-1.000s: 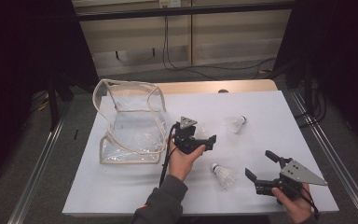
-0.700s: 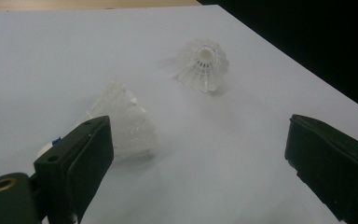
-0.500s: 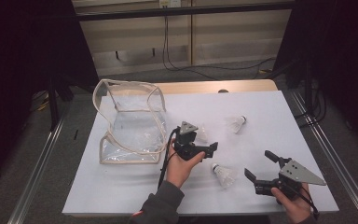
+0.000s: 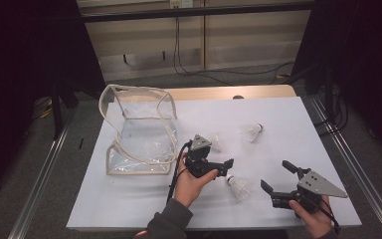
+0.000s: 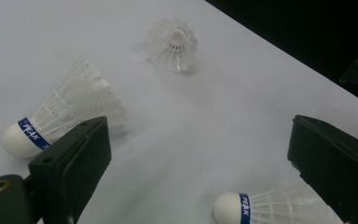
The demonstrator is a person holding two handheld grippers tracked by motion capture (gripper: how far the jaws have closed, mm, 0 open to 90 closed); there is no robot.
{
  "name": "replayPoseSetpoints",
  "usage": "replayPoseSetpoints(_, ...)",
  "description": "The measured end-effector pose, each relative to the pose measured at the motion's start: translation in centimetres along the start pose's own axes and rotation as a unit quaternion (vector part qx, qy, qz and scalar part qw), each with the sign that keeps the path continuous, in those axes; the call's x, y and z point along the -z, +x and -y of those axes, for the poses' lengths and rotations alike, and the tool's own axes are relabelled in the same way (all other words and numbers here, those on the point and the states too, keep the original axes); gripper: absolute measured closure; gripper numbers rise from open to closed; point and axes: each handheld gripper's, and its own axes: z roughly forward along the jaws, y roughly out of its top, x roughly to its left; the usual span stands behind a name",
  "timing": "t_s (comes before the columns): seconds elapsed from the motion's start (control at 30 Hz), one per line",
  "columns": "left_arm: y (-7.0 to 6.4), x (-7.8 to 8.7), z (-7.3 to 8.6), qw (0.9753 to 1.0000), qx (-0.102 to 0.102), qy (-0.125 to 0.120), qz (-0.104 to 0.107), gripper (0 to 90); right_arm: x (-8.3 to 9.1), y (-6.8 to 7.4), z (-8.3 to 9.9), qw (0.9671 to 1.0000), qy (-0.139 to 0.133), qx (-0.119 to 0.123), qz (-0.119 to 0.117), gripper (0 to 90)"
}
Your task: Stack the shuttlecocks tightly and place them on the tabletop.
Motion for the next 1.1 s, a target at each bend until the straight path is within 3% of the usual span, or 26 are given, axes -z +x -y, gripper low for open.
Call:
replayPoseSetpoints(0.6,-0.1,1.1,1.3,0.9997,0.003,0.007,0.025,5.6,0.0,-0.1,0.0,1.0000,0.002,0.004,0.001,4.1)
replayPoseSetpoints(1.1,-0.2,2.0,2.5,0.9989,-0.012,0.019,0.041,5.2,-0.1,-0.1,0.0,1.0000,0.004,0.005,0.005,4.1)
